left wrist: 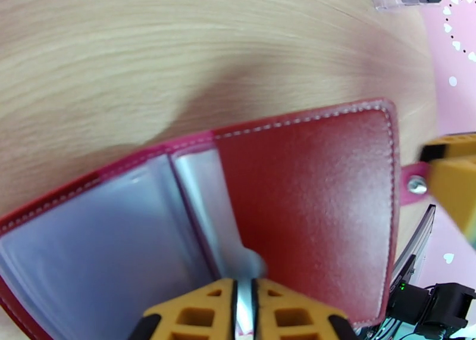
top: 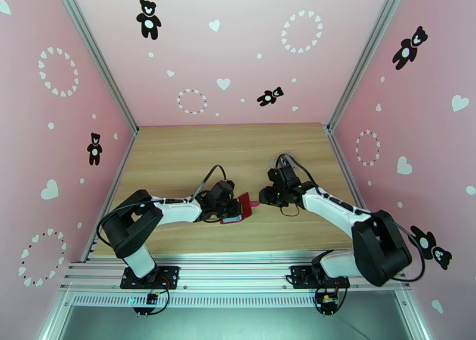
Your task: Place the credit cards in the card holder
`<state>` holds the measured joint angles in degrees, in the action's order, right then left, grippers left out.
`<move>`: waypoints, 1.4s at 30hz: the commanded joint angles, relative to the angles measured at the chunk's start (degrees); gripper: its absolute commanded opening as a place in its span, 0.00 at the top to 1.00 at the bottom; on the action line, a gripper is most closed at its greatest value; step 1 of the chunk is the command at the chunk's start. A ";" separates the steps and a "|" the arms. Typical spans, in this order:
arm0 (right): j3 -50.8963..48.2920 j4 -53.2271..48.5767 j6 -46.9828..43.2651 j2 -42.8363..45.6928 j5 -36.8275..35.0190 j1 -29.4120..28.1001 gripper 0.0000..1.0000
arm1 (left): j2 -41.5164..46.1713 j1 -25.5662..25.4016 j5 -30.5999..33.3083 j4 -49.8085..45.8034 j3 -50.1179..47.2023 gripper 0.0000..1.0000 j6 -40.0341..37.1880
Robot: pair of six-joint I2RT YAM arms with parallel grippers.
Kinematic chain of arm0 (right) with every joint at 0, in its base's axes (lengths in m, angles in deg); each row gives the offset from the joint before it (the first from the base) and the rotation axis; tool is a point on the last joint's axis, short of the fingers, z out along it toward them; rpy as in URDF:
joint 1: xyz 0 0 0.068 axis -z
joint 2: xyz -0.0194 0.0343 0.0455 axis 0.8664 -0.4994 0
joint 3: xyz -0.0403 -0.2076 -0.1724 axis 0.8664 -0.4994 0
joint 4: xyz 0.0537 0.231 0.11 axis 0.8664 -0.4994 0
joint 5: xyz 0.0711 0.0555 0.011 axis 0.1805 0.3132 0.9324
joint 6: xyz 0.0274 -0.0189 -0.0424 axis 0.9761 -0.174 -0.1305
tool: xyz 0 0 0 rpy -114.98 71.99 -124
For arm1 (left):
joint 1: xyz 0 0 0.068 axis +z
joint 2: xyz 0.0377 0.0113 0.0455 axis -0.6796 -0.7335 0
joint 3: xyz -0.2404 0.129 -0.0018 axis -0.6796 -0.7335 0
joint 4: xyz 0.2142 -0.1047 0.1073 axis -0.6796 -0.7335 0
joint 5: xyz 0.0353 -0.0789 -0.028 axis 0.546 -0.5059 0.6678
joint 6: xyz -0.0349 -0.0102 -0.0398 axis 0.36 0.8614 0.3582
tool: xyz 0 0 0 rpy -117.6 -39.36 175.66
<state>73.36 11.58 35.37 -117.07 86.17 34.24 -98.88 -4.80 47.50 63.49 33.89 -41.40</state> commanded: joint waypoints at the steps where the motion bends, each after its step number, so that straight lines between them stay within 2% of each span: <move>1: 4.00 -3.93 0.73 3.36 2.13 -1.57 0.61 | -0.70 -0.10 0.49 1.13 -0.97 0.86 0.21; 4: 5.54 -2.67 2.22 2.34 6.42 -4.81 0.68 | -0.47 -0.06 0.99 0.30 -0.61 0.86 -0.16; 7: 7.11 -2.17 2.71 1.23 5.66 -7.94 0.75 | -0.23 -0.11 1.71 -0.20 -0.62 0.86 -0.34; 13: 6.79 1.13 3.85 -5.36 8.09 -8.52 0.88 | -0.15 -0.11 1.54 0.16 -0.72 0.87 0.01; 17: 5.32 4.62 4.27 -8.84 10.26 -8.71 0.89 | 0.45 -0.10 1.86 -0.29 -0.99 0.87 -0.20; 22: 5.52 4.25 2.63 -13.62 8.70 -8.65 0.90 | 1.02 -0.11 1.93 -0.19 -1.32 0.87 -0.20; 25: 5.49 3.19 1.55 -16.56 5.44 -8.52 0.90 | 2.09 -0.11 2.61 -0.27 -2.08 0.87 -0.29; 32: 5.25 4.13 0.54 -22.21 4.16 -7.86 0.91 | 4.56 -0.09 4.35 -1.18 -4.13 0.87 -0.35; 42: 4.58 4.75 0.13 -24.43 2.54 -7.79 0.91 | 9.71 1.03 8.01 -3.81 -7.75 0.86 -0.73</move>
<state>79.31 16.24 36.38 -139.17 91.73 26.30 -90.21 -4.47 53.42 61.55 27.64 -41.49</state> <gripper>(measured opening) 0.092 0.141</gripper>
